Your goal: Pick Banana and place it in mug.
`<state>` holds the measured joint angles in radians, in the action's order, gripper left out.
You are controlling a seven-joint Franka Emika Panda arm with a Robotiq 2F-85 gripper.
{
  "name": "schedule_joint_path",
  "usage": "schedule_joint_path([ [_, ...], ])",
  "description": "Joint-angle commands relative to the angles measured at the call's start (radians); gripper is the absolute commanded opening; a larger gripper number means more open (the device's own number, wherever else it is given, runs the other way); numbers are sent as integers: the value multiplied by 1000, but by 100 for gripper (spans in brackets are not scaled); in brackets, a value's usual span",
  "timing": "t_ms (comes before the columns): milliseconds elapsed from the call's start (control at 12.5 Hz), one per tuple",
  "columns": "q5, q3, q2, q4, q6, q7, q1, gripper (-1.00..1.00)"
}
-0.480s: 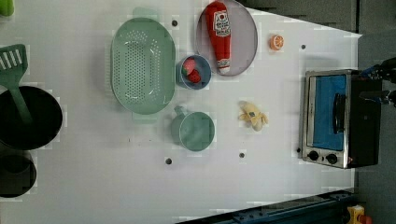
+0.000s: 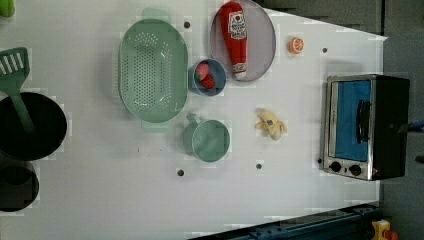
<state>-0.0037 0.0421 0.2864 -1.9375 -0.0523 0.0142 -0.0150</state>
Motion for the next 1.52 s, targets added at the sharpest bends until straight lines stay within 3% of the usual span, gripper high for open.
schedule_joint_path([
  [80, 6, 6, -92, -139, -97, -64, -5, 100],
  [320, 6, -2, -174, -270, -319, -129, -3, 100],
  [640, 4, -7, -316, -413, -639, -384, -3, 100],
  [1040, -5, -8, -527, -440, -896, -755, -3, 100],
  [1520, -5, -8, -659, -453, -1040, -762, -1, 100],
])
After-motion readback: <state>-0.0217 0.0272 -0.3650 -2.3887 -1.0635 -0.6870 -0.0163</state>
